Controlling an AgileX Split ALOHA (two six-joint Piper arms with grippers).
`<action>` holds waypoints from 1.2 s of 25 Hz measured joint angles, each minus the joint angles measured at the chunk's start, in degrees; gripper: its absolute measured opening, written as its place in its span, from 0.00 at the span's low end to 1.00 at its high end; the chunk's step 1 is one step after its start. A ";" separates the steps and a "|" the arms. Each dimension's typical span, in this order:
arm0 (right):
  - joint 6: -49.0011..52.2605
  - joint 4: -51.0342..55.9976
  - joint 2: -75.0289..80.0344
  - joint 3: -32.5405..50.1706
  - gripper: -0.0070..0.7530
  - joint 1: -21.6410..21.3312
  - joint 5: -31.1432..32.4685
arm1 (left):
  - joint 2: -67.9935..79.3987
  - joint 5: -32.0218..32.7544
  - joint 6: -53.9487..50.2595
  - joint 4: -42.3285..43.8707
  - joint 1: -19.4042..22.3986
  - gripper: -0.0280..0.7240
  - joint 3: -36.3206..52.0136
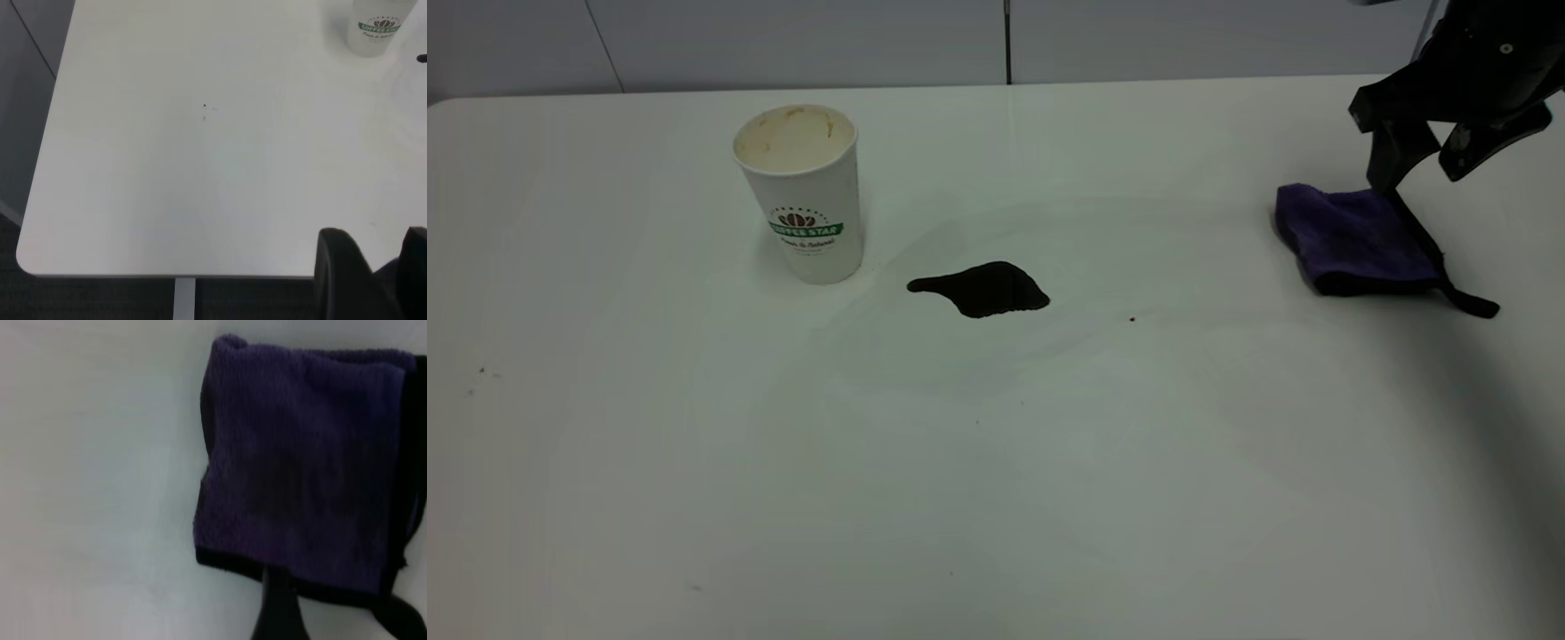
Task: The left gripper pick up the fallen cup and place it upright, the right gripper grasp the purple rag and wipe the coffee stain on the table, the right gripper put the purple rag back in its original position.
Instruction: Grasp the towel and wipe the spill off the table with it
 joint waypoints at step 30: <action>-13.82 18.07 17.82 -17.23 0.11 0.67 9.23 | 0.00 0.00 0.00 0.00 0.00 0.36 0.00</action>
